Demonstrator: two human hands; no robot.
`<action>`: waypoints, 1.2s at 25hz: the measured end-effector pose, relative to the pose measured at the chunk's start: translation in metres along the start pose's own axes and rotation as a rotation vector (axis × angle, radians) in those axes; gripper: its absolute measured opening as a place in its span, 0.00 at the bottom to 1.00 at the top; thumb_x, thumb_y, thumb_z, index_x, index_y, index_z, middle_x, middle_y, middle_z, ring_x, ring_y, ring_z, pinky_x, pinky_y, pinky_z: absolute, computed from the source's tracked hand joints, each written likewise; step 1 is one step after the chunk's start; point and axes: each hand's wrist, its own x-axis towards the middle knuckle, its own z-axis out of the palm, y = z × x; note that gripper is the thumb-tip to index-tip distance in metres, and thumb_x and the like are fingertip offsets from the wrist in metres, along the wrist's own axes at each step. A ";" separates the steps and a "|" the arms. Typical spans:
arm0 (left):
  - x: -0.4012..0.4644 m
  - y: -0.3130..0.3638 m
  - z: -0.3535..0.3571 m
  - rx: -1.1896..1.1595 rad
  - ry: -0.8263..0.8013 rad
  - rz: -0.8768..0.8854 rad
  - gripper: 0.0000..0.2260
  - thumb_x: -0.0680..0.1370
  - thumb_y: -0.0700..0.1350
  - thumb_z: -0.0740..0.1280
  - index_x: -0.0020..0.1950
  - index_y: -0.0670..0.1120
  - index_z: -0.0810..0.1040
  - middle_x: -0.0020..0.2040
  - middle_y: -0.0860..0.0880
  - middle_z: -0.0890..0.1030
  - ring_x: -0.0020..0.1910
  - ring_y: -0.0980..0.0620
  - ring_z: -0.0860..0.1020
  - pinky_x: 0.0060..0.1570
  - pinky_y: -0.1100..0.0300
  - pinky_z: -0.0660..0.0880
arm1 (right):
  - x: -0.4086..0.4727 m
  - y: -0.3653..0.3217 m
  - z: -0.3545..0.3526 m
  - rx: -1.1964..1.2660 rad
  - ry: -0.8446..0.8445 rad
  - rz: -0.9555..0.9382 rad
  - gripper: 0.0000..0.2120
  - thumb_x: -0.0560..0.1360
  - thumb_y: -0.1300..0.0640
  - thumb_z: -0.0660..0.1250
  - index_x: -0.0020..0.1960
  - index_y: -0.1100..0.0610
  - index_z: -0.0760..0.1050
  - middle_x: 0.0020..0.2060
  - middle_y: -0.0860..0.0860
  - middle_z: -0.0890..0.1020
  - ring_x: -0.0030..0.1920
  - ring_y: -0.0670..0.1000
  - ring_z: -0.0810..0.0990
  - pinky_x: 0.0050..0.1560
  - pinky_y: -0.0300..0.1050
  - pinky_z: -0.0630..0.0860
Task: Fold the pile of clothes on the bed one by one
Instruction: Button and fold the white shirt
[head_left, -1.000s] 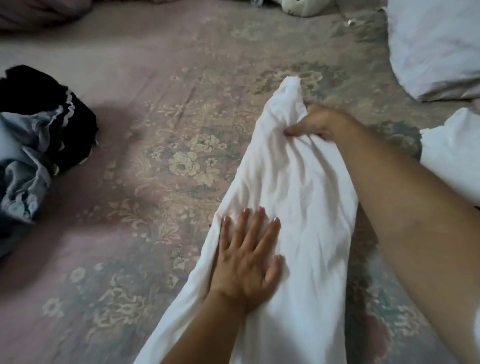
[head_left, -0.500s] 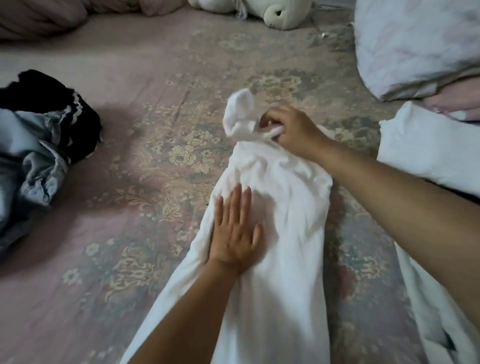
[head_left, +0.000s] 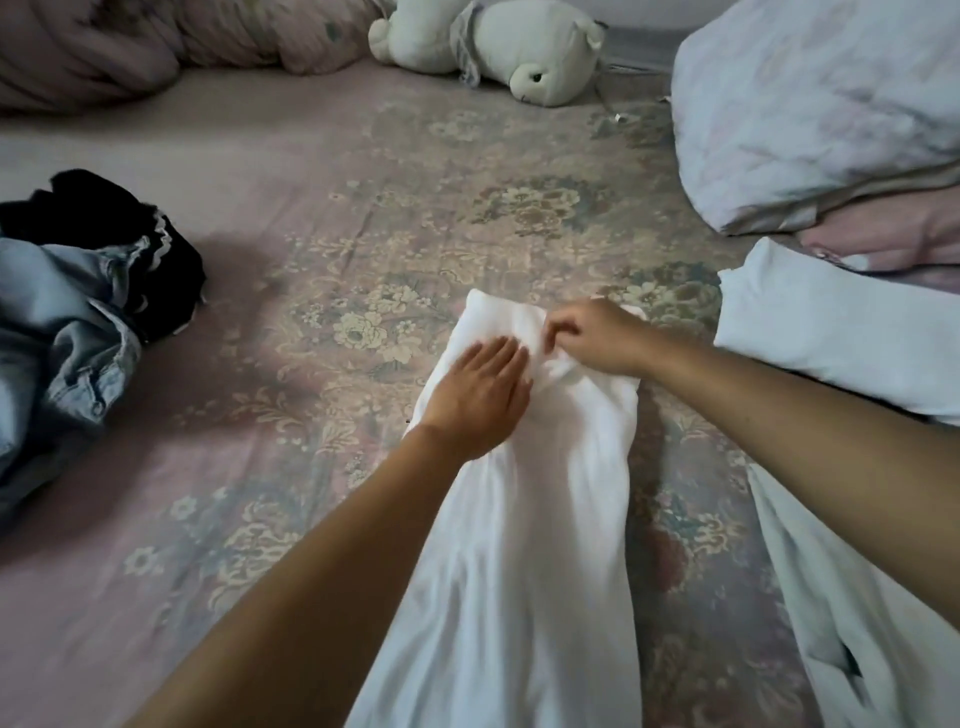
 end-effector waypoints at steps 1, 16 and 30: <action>-0.008 -0.001 0.011 -0.024 -0.093 -0.002 0.36 0.79 0.61 0.39 0.71 0.36 0.67 0.71 0.38 0.67 0.73 0.41 0.64 0.73 0.52 0.52 | 0.013 0.005 -0.005 0.057 0.105 0.032 0.10 0.77 0.64 0.60 0.49 0.58 0.80 0.48 0.52 0.80 0.50 0.52 0.77 0.49 0.42 0.72; -0.017 -0.029 -0.057 0.210 0.308 0.031 0.38 0.67 0.50 0.70 0.73 0.38 0.60 0.66 0.37 0.73 0.64 0.39 0.70 0.63 0.41 0.67 | -0.039 -0.073 -0.014 -0.513 -0.276 0.062 0.13 0.71 0.48 0.68 0.51 0.52 0.68 0.43 0.50 0.76 0.41 0.52 0.74 0.37 0.44 0.66; -0.141 -0.022 -0.064 -0.003 0.038 0.386 0.24 0.79 0.57 0.56 0.63 0.40 0.76 0.43 0.43 0.80 0.41 0.42 0.78 0.52 0.52 0.70 | -0.171 -0.071 0.101 -0.202 0.188 -0.220 0.14 0.76 0.50 0.57 0.51 0.58 0.77 0.45 0.54 0.79 0.46 0.57 0.78 0.43 0.48 0.75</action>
